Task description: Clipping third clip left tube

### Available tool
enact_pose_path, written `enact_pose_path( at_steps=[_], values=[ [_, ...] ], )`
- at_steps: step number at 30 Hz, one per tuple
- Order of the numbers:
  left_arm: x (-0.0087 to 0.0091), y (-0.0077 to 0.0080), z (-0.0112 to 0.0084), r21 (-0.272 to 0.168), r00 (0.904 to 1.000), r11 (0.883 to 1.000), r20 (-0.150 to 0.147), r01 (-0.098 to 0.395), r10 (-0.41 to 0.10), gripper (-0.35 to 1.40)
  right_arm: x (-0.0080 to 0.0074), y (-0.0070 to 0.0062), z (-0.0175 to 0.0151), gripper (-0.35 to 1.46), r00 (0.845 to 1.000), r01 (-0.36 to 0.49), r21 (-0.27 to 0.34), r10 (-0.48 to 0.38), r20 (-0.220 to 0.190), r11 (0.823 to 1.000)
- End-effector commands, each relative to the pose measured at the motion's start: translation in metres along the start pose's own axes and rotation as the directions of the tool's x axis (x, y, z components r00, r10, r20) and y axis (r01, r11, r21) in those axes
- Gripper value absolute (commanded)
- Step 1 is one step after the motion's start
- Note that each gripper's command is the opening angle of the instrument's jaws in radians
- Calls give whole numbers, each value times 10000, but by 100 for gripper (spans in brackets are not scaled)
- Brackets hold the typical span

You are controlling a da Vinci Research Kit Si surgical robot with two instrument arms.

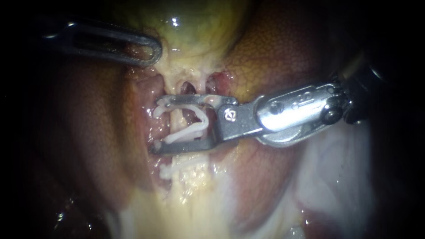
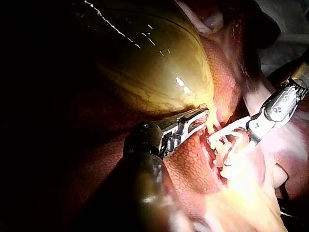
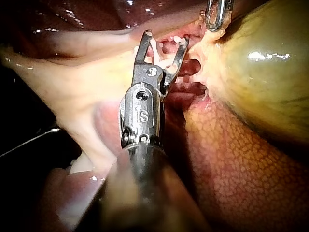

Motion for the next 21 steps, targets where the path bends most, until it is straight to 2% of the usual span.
enact_pose_path(
  at_steps=[1, 7, 11, 16, 21],
  values=[
    [0, 0, 0, -1, 10000, 10000, -1, 0, 0, -35, 1, -1, 0, 44, 10000, 1, 7, -1, 1, 10000],
    [0, 0, 0, 0, 10000, 10000, -2, 0, 0, -35, 9, -4, -10, 44, 10000, -43, 68, 43, -20, 10000],
    [0, 0, -1, 4, 10000, 10000, -3, -1, 1, -35, 13, -4, -28, 44, 9999, -75, 94, 76, -87, 9999],
    [0, 1, -1, 6, 10000, 10000, -4, -2, 2, -35, 11, 0, -50, 44, 9999, -93, 69, 94, -106, 9999],
    [0, 1, -1, 7, 10000, 10000, -4, -2, 2, -35, 4, 4, -58, 44, 9999, -68, 97, 69, -103, 9999]
  ],
)
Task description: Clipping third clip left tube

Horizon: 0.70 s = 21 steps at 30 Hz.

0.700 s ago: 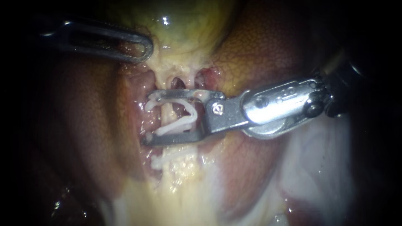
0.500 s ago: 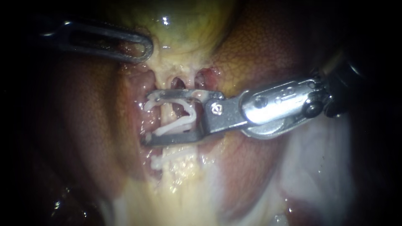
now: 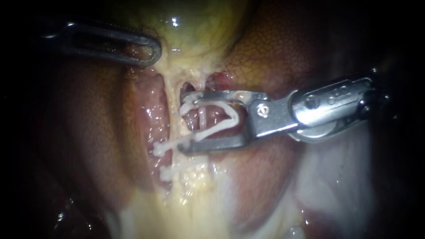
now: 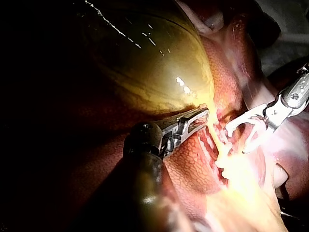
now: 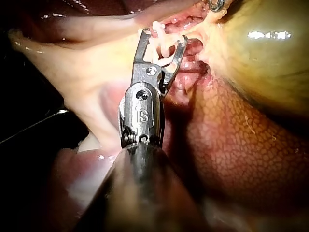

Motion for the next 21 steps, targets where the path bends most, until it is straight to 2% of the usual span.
enact_pose_path(
  at_steps=[1, 10, 21],
  values=[
    [0, 0, 0, 1, 10000, 10000, 3, 3, -3, -35, -4, 1, 1, 44, 10000, 11, 6, -11, 1, 10000],
    [0, 0, 0, 1, 10000, 10000, 3, 3, -3, -35, -31, 16, 7, 44, 9981, -624, 53, 624, -9, 9980],
    [0, 0, 0, 1, 10000, 10000, 4, 0, 0, -35, -64, 38, 17, 44, 9876, -1561, 462, 1568, -110, 9867]
  ],
)
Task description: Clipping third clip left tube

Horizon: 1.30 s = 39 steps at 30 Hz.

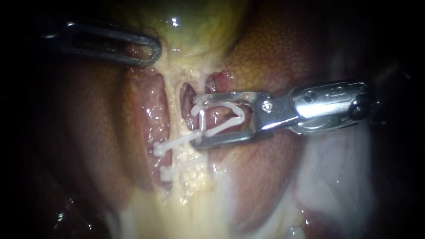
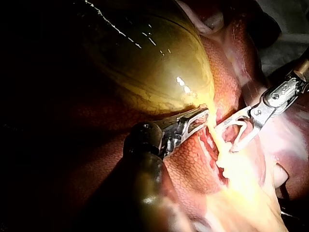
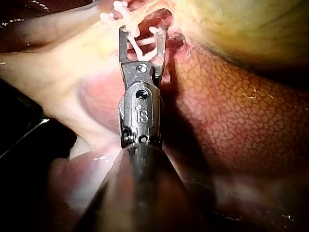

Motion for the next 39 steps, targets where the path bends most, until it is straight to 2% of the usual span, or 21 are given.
enact_pose_path(
  at_steps=[1, 10, 19, 23, 28, 30, 34, 39],
  values=[
    [0, 0, 0, 1, 10000, 10000, -1, -2, 2, -35, -1, 2, 1, 44, 9999, -108, 65, 108, -72, 9999],
    [0, 0, 0, 1, 10000, 10000, -1, -3, 3, -35, -9, 25, 15, 44, 9881, -1250, 744, 1309, -806, 9894],
    [0, 0, 1, -2, 10000, 10000, 1, -1, 1, -35, -4, 34, 37, 44, 9668, -1801, 1465, 2025, -1559, 9727],
    [0, 0, 1, -2, 10000, 10000, 1, -1, 1, -35, 1, 34, 45, 45, 9544, -1829, 1876, 2201, -2018, 9651],
    [0, 1, 1, -2, 10000, 10000, 1, -2, 2, -35, 13, 30, 45, 45, 9267, -1702, 2619, 2447, -2853, 9500],
    [0, 1, 1, -2, 10000, 10000, 1, -2, 2, -35, 19, 28, 43, 45, 9172, -1693, 2876, 2575, -3041, 9427],
    [0, 1, 2, -2, 10000, 10000, 1, -2, 2, -35, 34, 20, 38, 44, 9052, -1679, 3272, 2769, -3223, 9299],
    [0, 1, 1, -2, 10000, 10000, 1, -2, 2, -35, 44, 14, 38, 42, 8994, -1802, 3387, 2941, -3235, 9235]
  ],
)
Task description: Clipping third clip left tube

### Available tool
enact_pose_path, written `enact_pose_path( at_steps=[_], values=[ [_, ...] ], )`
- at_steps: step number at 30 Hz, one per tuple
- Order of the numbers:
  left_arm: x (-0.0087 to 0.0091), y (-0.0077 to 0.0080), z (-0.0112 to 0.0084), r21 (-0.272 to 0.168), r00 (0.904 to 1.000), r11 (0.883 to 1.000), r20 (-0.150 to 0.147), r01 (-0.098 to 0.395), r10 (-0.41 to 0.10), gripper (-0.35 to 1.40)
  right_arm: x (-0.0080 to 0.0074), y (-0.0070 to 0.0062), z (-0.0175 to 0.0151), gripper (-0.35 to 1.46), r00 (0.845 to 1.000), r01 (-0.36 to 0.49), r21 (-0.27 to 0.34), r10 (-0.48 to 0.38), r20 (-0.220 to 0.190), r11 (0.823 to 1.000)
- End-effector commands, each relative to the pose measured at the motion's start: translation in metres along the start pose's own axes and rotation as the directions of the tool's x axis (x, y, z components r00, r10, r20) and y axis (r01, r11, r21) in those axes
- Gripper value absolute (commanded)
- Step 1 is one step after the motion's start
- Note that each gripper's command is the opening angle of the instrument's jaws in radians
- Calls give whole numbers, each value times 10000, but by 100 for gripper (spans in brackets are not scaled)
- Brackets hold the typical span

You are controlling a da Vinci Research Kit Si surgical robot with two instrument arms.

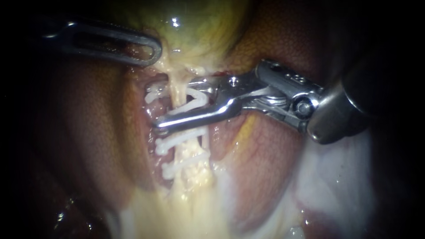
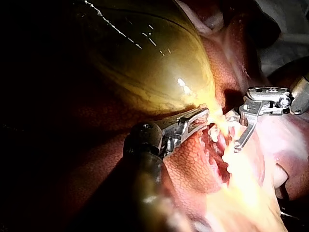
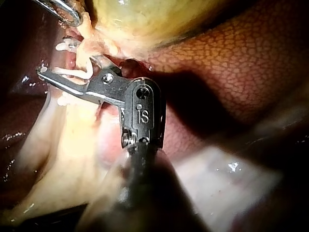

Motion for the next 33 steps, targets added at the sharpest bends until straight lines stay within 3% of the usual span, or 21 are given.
enact_pose_path(
  at_steps=[1, 14, 18, 22, 33],
  values=[
    [0, 0, 0, -1, 10000, 10000, -1, 1, -1, -35, 1, 0, 0, 41, 10000, -14, 9, 14, 8, 10000],
    [0, 0, 0, -1, 10000, 10000, -1, 1, -1, -35, 2, 0, -1, -8, 9981, -612, -37, 612, -28, 9981],
    [0, 0, 0, -1, 10000, 10000, -1, 1, -1, -35, 2, 1, -1, -35, 9953, -965, -40, 965, -39, 9953],
    [0, 0, 1, -3, 10000, 10000, 0, 1, -1, -35, 2, 1, -2, -35, 9905, -1374, -156, 1373, -79, 9904],
    [0, 0, 1, -3, 10000, 10000, 0, 0, 0, -35, 0, 4, -4, -35, 9907, -1359, -167, 1358, -70, 9906]
  ],
)
